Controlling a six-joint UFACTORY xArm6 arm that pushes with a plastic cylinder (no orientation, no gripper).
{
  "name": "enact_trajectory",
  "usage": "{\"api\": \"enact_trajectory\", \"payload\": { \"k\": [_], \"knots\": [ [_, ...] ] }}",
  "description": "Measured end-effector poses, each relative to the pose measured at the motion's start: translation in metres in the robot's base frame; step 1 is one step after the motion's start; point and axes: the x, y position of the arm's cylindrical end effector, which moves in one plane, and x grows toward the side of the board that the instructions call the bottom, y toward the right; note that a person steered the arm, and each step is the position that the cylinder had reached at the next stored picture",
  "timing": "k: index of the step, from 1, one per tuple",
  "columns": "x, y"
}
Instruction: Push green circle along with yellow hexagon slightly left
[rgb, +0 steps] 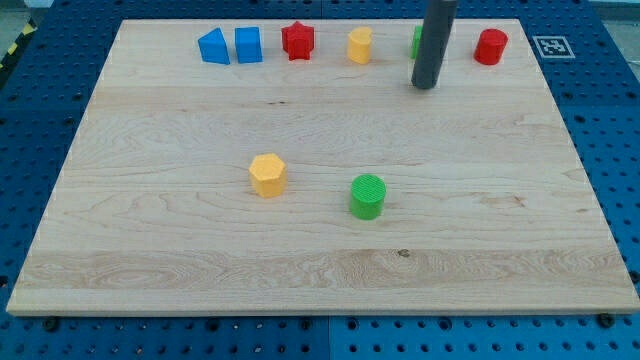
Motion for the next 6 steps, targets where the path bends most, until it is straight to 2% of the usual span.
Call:
{"api": "enact_trajectory", "payload": {
  "k": [2,3,4,6],
  "knots": [
    [0.131,0.007],
    [0.167,0.007],
    [0.167,-0.004],
    [0.167,-0.079]
  ]
}}
